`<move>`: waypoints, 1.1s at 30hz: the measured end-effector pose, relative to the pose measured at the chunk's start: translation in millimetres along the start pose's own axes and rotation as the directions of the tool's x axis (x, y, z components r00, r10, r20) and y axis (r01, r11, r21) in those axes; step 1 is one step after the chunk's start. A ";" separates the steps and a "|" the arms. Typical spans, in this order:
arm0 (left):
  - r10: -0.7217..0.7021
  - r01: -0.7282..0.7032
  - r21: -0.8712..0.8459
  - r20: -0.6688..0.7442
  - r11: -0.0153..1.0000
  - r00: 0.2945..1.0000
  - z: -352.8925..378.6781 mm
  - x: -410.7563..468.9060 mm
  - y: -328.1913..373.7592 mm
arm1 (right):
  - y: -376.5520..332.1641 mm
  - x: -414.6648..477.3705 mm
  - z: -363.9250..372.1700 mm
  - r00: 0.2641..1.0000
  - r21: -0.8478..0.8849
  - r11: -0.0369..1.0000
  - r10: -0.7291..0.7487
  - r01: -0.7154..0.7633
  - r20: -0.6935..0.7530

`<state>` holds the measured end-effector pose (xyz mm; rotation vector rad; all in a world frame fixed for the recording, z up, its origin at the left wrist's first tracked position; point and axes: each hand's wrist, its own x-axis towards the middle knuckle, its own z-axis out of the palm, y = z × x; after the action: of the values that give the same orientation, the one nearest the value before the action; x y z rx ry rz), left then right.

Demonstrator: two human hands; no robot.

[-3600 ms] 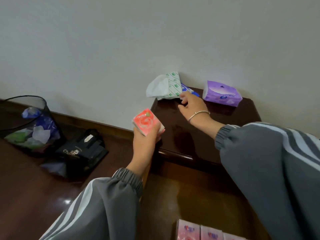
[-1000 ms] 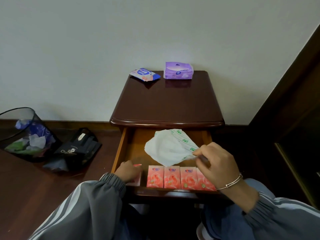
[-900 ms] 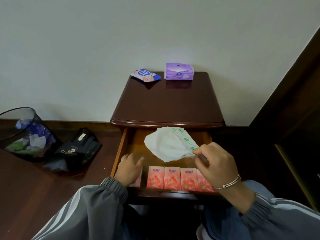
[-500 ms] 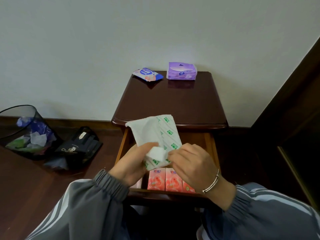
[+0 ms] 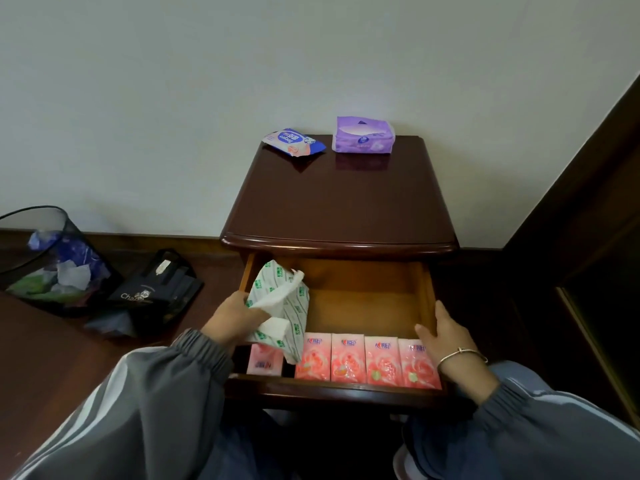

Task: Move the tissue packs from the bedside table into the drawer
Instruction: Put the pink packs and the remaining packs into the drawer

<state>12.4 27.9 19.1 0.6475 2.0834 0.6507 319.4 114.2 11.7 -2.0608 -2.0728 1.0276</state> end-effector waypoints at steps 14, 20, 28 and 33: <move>0.000 -0.015 -0.100 -0.145 0.995 0.989 30.2 33.9 14.2 | 11.7 14.9 5.1 0.995 -0.209 0.978 -0.033 0.013 -0.091; 0.316 -0.179 0.453 -0.247 0.873 0.916 35.4 15.7 11.8 | 15.4 15.5 11.9 0.991 -0.219 0.976 -0.050 0.022 -0.124; 0.515 -0.595 0.674 0.354 0.438 0.781 46.3 15.1 7.8 | 15.5 15.9 15.8 0.988 -0.255 0.967 -0.045 0.005 -0.150; 0.440 -0.472 0.794 0.292 0.383 0.849 31.5 24.3 8.0 | 16.7 15.7 14.9 0.990 -0.264 0.964 -0.059 0.022 -0.132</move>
<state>27.7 56.3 -5.5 1.8482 2.1026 -0.2131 325.2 120.4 -14.3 -2.1218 -2.2715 0.6110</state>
